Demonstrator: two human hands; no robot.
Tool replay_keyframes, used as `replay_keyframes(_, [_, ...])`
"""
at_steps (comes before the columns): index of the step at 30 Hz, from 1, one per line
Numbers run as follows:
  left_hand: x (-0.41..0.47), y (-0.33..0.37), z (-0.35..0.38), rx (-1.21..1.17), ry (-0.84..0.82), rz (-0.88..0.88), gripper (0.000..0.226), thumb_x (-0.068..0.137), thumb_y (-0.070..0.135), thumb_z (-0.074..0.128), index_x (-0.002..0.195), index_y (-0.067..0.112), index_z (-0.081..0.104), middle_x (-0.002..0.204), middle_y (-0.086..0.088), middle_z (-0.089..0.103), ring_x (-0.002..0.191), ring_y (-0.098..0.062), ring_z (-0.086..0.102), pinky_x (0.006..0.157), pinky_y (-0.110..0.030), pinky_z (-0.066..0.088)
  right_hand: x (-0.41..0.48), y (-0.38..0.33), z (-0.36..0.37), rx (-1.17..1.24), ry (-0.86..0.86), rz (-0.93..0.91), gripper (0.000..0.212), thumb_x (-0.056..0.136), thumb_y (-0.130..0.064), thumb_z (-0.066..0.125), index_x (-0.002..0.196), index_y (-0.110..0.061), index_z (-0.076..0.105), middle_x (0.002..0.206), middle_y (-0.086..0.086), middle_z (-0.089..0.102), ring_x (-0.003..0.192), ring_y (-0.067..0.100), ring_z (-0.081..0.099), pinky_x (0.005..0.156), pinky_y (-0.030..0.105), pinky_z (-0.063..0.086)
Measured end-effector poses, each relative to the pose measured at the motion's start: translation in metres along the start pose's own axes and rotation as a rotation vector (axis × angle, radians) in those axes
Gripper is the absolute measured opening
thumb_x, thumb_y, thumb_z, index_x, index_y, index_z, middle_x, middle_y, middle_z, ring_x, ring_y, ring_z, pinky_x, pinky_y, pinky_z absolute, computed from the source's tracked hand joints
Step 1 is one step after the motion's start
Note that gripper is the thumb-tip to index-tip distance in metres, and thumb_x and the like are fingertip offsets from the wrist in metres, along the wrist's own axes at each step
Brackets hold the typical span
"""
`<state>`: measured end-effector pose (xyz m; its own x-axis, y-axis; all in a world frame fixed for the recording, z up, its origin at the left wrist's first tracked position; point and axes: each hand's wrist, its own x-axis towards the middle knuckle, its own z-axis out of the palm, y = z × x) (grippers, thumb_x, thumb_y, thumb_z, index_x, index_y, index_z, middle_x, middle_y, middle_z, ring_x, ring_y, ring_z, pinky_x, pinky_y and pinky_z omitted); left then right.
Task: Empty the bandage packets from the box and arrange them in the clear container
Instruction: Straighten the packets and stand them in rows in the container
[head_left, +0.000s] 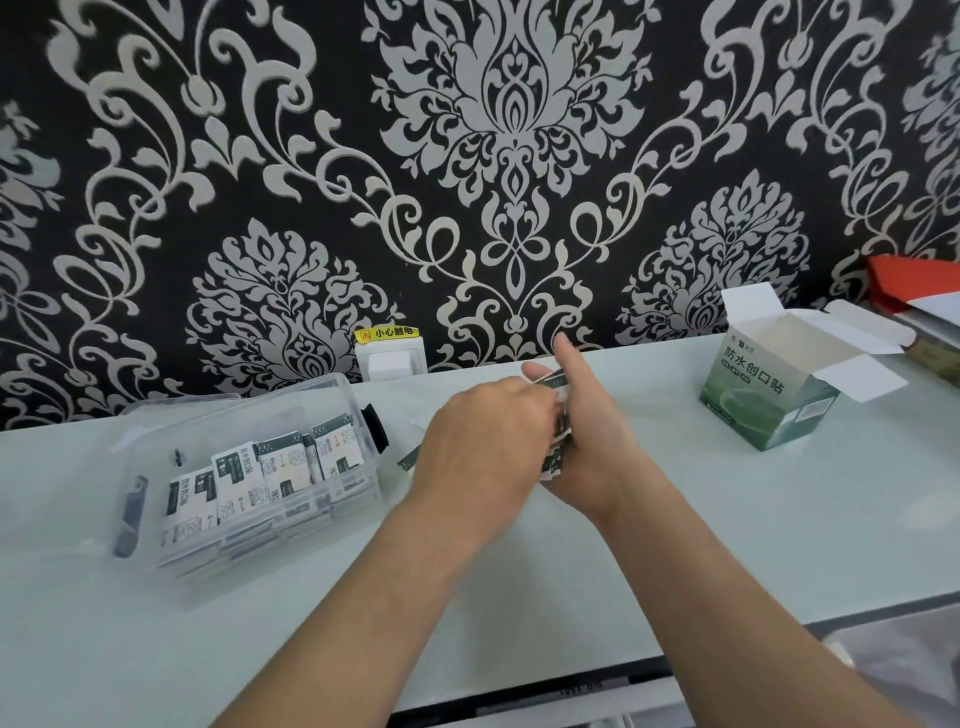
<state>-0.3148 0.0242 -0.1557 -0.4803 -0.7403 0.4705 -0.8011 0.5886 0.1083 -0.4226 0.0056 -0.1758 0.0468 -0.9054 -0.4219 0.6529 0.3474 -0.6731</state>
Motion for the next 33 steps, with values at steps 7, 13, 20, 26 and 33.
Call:
replay_keyframes(7, [-0.002,-0.014,-0.023,-0.436,-0.351,-0.071,0.046,0.079,0.050,0.070,0.119,0.033,0.056,0.129,0.020,0.045,0.120,-0.006,0.028,0.098,-0.018,0.027,0.006,-0.007,-0.002,0.027,0.055,-0.017,0.015,0.090,-0.023,0.056,0.089,-0.008,0.059,0.069,0.010,0.051,0.063,0.023,0.051,0.065,0.034,0.046])
replay_keyframes(13, [-0.009,-0.013,-0.012,-0.567,-0.427,-0.079,0.127,0.060,0.036,0.088,0.145,0.051,-0.006,0.144,0.030,0.012,0.141,-0.001,0.008,0.114,-0.027,0.027,-0.005,0.002,0.005,-0.232,-0.164,-0.053,0.011,0.088,-0.011,0.051,0.081,-0.006,0.058,0.058,0.007,0.046,0.054,0.017,0.040,0.052,0.028,0.029])
replay_keyframes(20, [-0.007,-0.025,-0.012,-0.603,-0.305,-0.111,0.095,0.064,0.017,0.081,0.140,0.046,0.033,0.125,0.023,0.030,0.082,0.004,0.052,0.074,-0.015,0.047,-0.014,0.003,0.008,-0.491,-0.302,-0.081,0.016,0.085,0.003,0.043,0.085,-0.008,0.055,0.060,0.007,0.045,0.052,0.016,0.042,0.043,0.022,0.035])
replay_keyframes(26, [-0.004,-0.025,-0.017,-0.516,-0.257,-0.172,0.074,0.061,0.040,0.081,0.126,0.041,0.045,0.117,0.019,0.031,0.107,-0.004,0.051,0.078,-0.028,0.053,-0.018,-0.006,0.009,-0.520,-0.329,-0.095,0.022,0.085,0.006,0.042,0.072,-0.011,0.046,0.048,-0.004,0.042,0.043,0.008,0.026,0.049,0.027,0.011])
replay_keyframes(33, [-0.003,-0.044,-0.049,-0.828,-0.337,-0.197,0.021,0.091,0.016,0.065,0.107,0.030,0.066,0.079,0.002,0.069,0.078,-0.010,0.065,0.081,-0.027,0.052,-0.029,-0.023,0.003,-0.521,-0.577,0.094,0.012,0.091,-0.017,0.050,0.091,-0.008,0.058,0.073,0.007,0.059,0.038,0.001,0.022,0.033,0.011,0.013])
